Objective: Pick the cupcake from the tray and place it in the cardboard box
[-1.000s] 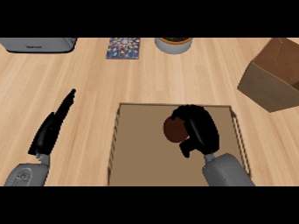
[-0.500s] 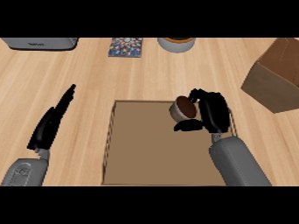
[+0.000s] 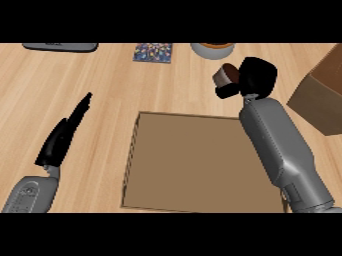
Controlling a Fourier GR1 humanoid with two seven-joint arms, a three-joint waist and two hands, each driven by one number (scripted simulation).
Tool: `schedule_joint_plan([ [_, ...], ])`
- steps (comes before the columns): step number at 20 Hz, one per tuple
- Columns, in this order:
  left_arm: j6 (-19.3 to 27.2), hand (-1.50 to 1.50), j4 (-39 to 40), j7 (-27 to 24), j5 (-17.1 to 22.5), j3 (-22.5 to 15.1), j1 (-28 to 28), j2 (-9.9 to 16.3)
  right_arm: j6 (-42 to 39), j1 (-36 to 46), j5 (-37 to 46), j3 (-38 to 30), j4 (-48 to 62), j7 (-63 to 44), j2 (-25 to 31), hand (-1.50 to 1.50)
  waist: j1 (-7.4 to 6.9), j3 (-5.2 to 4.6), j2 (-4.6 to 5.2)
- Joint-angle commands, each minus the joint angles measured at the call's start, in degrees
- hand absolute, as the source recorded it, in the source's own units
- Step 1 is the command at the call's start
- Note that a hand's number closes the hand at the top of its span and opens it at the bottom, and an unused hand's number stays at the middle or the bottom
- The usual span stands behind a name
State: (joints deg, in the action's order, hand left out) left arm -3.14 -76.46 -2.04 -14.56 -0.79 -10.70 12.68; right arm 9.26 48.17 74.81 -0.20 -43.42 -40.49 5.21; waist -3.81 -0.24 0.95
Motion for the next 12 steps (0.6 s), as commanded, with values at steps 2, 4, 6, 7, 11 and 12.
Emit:
schedule_joint_plan([
  [2,0.6,0.0,0.3,-0.7,-0.6,0.0,0.2,-0.2,-2.4,14.2,5.8,-1.3,9.3,-14.2,-0.8,1.5,-0.07,0.18,0.11],
  [4,0.2,0.0,1.3,-0.3,-0.1,0.8,-0.5,0.2,-3.1,17.0,9.0,0.0,10.9,-17.7,0.3,1.5,0.72,0.17,-0.06],
  [6,-0.1,0.0,1.0,-1.5,0.1,0.6,1.7,0.0,-3.9,19.8,10.1,-0.3,11.2,-20.9,1.1,1.5,1.3,0.18,-0.36],
  [7,-1.1,0.0,-0.7,2.3,1.1,1.7,-1.1,1.0,-5.6,20.9,10.3,-0.5,11.1,-21.2,2.1,1.5,1.83,0.22,-0.58],
  [11,3.1,0.0,-0.8,0.8,-2.1,-0.7,1.9,-2.4,-8.3,24.1,11.2,-1.7,10.2,-27.2,1.8,1.5,2.73,0.21,-0.83],
  [12,1.2,0.0,2.1,-0.4,-0.1,1.7,0.4,-0.4,-9.0,25.3,11.1,-2.9,10.5,-25.8,5.3,1.5,2.97,0.19,-0.69],
])
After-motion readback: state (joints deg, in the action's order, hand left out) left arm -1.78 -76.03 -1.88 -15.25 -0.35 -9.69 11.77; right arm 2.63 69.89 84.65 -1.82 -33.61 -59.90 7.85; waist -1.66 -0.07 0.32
